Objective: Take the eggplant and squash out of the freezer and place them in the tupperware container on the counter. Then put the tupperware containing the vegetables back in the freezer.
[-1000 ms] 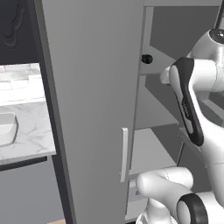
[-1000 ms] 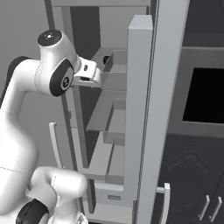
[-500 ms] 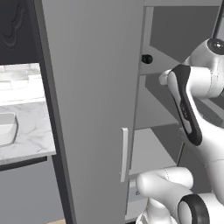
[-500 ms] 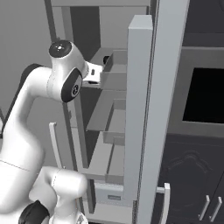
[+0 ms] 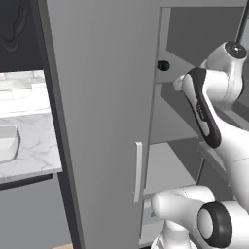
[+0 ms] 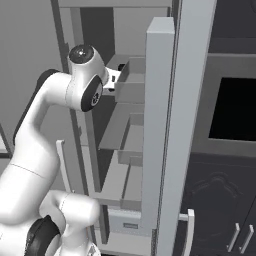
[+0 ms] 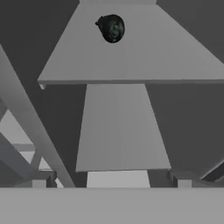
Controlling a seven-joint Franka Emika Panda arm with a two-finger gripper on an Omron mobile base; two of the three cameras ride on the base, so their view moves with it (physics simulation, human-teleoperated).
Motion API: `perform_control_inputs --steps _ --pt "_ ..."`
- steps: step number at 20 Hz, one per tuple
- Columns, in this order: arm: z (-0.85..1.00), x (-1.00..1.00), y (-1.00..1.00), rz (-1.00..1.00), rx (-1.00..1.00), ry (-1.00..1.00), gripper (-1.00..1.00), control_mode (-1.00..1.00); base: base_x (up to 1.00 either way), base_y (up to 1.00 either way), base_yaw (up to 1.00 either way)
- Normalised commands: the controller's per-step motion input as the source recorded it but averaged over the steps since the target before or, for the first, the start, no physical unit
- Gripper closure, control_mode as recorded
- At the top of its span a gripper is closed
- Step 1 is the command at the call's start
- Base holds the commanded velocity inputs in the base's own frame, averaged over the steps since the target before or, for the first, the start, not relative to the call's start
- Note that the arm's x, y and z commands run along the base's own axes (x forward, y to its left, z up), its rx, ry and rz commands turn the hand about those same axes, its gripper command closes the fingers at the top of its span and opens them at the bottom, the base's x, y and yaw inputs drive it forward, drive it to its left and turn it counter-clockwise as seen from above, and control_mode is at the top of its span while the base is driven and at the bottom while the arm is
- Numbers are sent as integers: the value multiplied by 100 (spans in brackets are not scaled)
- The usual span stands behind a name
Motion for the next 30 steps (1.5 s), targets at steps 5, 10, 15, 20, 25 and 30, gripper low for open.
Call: perform_control_inputs --steps 5,10,15,20,25,30 --pt "0 41 0 7 0 0 -100 -100 0 0 0" --pt "0 40 0 6 0 0 -100 -100 0 0 0" --pt "0 44 0 3 0 0 -100 -100 0 0 0" --pt "0 45 0 3 0 4 -100 -100 0 0 0" --pt "2 35 -11 3 0 6 -100 -100 0 0 0" --pt "10 29 -8 7 2 4 -100 -100 0 0 0"
